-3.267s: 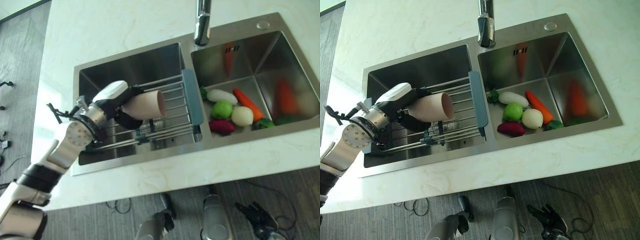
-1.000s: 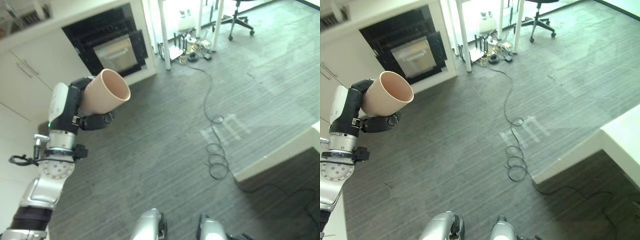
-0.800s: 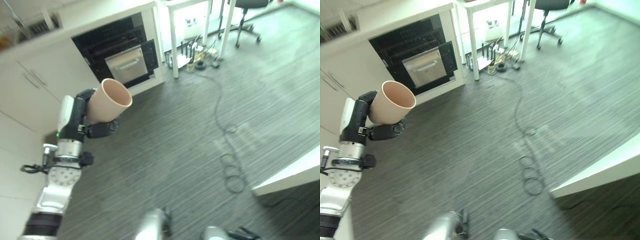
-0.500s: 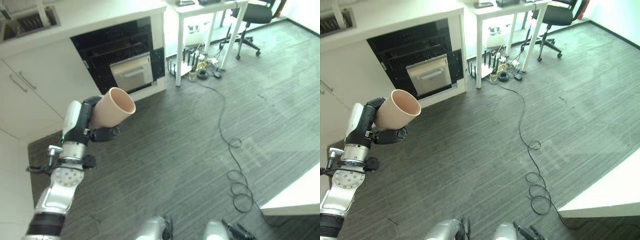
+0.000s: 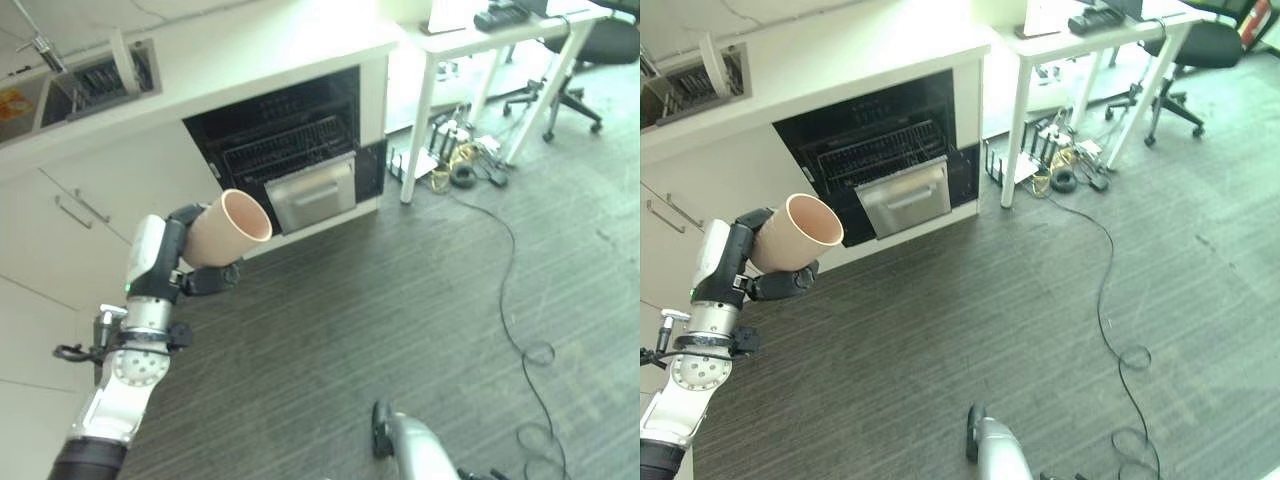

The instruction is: Place the dishes in the dishwasher.

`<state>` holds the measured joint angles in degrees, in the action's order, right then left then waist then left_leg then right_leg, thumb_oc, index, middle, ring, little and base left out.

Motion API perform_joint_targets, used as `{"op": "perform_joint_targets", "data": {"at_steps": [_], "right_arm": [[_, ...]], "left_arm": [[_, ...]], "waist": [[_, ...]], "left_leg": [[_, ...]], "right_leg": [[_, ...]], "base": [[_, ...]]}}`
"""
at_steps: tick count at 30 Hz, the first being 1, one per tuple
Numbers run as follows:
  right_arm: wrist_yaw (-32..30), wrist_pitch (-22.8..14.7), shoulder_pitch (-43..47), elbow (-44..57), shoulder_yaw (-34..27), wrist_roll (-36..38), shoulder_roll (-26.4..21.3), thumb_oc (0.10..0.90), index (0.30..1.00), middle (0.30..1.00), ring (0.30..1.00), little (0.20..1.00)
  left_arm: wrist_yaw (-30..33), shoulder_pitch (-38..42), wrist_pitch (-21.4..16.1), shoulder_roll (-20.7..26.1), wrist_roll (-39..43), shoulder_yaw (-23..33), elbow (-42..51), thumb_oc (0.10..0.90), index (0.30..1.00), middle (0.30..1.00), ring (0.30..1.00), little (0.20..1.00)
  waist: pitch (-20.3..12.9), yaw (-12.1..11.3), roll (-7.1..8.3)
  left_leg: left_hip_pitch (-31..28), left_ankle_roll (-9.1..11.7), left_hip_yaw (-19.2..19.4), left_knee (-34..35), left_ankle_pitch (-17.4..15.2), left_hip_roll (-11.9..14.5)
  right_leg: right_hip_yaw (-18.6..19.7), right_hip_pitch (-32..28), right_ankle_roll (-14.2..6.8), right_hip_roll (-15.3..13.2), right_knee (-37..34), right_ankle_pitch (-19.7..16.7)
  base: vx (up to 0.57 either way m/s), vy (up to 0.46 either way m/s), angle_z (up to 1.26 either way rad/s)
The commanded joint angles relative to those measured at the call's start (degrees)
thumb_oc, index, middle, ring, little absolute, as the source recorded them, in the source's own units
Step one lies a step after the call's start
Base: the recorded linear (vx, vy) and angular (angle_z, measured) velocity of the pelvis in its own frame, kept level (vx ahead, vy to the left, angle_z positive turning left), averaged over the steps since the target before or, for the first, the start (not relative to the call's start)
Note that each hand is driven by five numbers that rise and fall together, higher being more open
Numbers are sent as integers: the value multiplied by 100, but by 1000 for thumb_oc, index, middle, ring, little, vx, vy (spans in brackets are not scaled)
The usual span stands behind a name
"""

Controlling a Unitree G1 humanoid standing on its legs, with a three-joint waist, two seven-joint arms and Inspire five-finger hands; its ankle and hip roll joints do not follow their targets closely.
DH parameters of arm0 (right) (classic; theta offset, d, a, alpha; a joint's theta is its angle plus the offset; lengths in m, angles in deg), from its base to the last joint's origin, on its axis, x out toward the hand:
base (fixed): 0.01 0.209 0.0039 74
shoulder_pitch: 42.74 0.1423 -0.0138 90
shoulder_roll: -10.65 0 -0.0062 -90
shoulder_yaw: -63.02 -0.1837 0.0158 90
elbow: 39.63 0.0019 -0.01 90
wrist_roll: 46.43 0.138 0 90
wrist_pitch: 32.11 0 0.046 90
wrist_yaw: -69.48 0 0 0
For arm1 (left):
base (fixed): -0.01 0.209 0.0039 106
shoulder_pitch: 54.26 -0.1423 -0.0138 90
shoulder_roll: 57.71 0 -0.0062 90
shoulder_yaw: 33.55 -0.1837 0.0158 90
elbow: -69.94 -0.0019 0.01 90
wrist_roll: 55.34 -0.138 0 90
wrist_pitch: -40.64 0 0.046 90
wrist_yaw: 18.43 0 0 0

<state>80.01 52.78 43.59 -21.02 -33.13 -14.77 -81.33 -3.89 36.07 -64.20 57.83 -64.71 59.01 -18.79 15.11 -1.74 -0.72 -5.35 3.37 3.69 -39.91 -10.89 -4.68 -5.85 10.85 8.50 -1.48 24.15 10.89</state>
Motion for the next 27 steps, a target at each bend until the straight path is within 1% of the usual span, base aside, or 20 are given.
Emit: {"op": "perform_joint_targets", "data": {"at_steps": [1, 2, 3, 4, 6, 7, 8, 9, 11, 12, 15, 16, 17, 19, 20, 21, 22, 23, 26, 27], "right_arm": [[91, -301, 39, -73, 172, 79, -241, 800, 900, 900, 900, 900], [129, -292, 55, -34, 117, 149, -304, 800, 900, 900, 900, 900], [156, -258, 74, -18, 93, 141, -324, 800, 900, 900, 900, 900], [159, -220, 108, -21, 78, 142, -323, 800, 900, 900, 900, 900], [110, -186, 130, -6, 81, 173, -312, 800, 900, 900, 900, 900], [70, -159, 127, 24, 92, 186, -307, 800, 900, 900, 900, 900], [42, -128, 127, 41, 113, 199, -311, 800, 900, 900, 900, 900], [-6, -92, 144, 7, 148, 247, -307, 800, 900, 900, 900, 900], [-66, -117, 154, -50, 155, 308, -272, 800, 900, 900, 900, 900], [-144, -177, 181, -49, 187, 349, -216, 800, 900, 900, 900, 900], [-231, -135, 229, -2, 173, 384, -94, 800, 900, 900, 900, 900], [-228, -117, 208, 34, 175, 289, -47, 800, 900, 900, 900, 900], [-242, -126, 172, 98, 200, 130, 10, 800, 900, 900, 900, 900], [-290, -168, 145, 165, 277, -15, 64, 800, 900, 900, 900, 900], [-289, -166, 141, 177, 296, 3, 74, 800, 900, 900, 900, 900], [-243, -163, 159, 220, 363, 52, 76, 800, 900, 900, 900, 900], [-243, -168, 164, 226, 367, 39, 80, 800, 900, 900, 900, 900], [-205, -206, 225, 157, 370, 51, 43, 800, 900, 900, 900, 900], [-143, -212, 290, -32, 278, 65, 3, 800, 900, 900, 900, 900], [-125, -204, 304, -92, 250, 31, -4, 800, 900, 900, 900, 900]], "left_arm": [[353, 1086, -237, 353, 259, 720, 400, 400, 300, 300, 300, 300], [326, 1169, -208, 443, 351, 730, 367, 400, 300, 300, 300, 300], [330, 1188, -191, 474, 365, 739, 345, 400, 300, 300, 300, 300], [325, 1162, -231, 524, 413, 772, 316, 400, 300, 300, 300, 300], [344, 1138, -296, 586, 466, 770, 281, 400, 300, 300, 300, 300], [379, 1126, -312, 620, 478, 756, 264, 400, 300, 300, 300, 300], [424, 1093, -338, 623, 453, 739, 263, 400, 300, 300, 300, 300], [474, 1035, -379, 563, 357, 714, 308, 400, 300, 300, 300, 300], [539, 941, -471, 386, 157, 720, 392, 400, 300, 300, 300, 300], [601, 820, -607, 311, 77, 812, 372, 400, 300, 300, 300, 300], [558, 508, -704, 307, 91, 1118, 428, 400, 300, 300, 300, 300], [539, 441, -700, 327, 70, 1180, 456, 400, 300, 300, 300, 300], [572, 405, -680, 339, 13, 1194, 475, 400, 300, 300, 300, 300], [637, 427, -609, 444, 36, 1184, 455, 400, 300, 300, 300, 300], [658, 445, -575, 498, 71, 1176, 449, 400, 300, 300, 300, 300], [717, 583, -494, 705, 147, 1170, 379, 400, 300, 300, 300, 300], [728, 607, -478, 727, 150, 1170, 372, 400, 300, 300, 300, 300], [788, 790, -433, 839, 166, 1108, 270, 400, 300, 300, 300, 300], [747, 995, -509, 953, 246, 1009, 105, 400, 300, 300, 300, 300], [708, 989, -577, 1018, 315, 1029, 56, 400, 300, 300, 300, 300]], "waist": [[-106, 449, 46], [-68, 405, -64], [-68, 368, -60], [-70, 337, -72], [-55, 304, -72], [-38, 269, -92], [7, 211, -149], [89, 92, -211], [117, -86, -200], [50, -163, -245], [-104, -314, -296], [-127, -313, -278], [-152, -275, -325], [-134, -194, -437], [-129, -177, -469], [-112, -148, -528], [-107, -144, -534], [-73, -75, -547], [-70, 27, -404], [-109, 15, -372]], "left_leg": [[670, -9, 141, -98, 728, 587], [1013, -131, 148, 120, 400, 302], [1075, -193, 151, 346, 367, 150], [1121, -295, 238, 908, 243, 120], [1081, -372, 332, 1606, 259, 113], [1077, -377, 269, 2065, 331, 45], [1268, -317, 171, 2273, 412, 7], [1773, -177, 191, 2273, 649, 55], [2273, -79, 408, 2273, 957, 162], [2266, -166, 556, 2273, 918, 254], [2114, -351, 435, 2273, 674, 248], [1993, -424, 392, 2273, 517, 209], [1862, -507, 261, 2273, 375, 193], [1656, -662, -30, 2273, 227, 153], [1595, -686, -119, 2273, 191, 144], [1428, -655, -244, 2273, 109, 209], [1410, -645, -262, 2273, 98, 220], [1356, -576, -465, 2273, 35, 266], [1310, -559, -677, 2273, -121, 146], [1302, -543, -678, 2273, -164, 163]], "right_leg": [[-244, -409, -1124, -753, -696, -373], [-182, -537, -1140, -581, -696, -245], [-117, -546, -1167, -563, -696, -230], [-89, -589, -1182, -508, -696, -184], [-86, -666, -1187, -451, -696, -115], [-58, -718, -1194, -386, -696, -69], [-9, -821, -1198, -272, -696, 9], [20, -1031, -1171, -128, -696, 156], [-87, -1225, -1123, -119, -696, 314], [-213, -1322, -1126, -118, -696, 447], [-359, -1680, -1197, -32, -696, 661], [-419, -1851, -1249, -44, -696, 567], [-479, -1909, -1322, 5, -628, 247], [-451, -1480, -1392, 16, 299, -21], [-451, -1324, -1404, 1, 426, -89], [-631, -922, -1450, -321, 181, -123], [-652, -899, -1466, -366, 97, -146], [-466, -813, -1546, -626, -664, -347], [129, -377, -1756, -969, -696, -512], [202, -316, -1810, -1024, -696, -517]], "base": [[276, -168, 5], [256, -83, 23], [328, -32, 27], [271, 9, 7], [242, 31, -22], [240, 45, -35], [355, 58, -46], [381, 52, -27], [323, 57, -8], [268, 91, -19], [258, 67, -20], [274, 67, -31], [244, 85, -47], [132, 51, -25], [86, -103, 21], [72, -130, 12], [84, -253, 18], [46, -192, 5], [60, -232, 44], [161, -341, 96]]}}
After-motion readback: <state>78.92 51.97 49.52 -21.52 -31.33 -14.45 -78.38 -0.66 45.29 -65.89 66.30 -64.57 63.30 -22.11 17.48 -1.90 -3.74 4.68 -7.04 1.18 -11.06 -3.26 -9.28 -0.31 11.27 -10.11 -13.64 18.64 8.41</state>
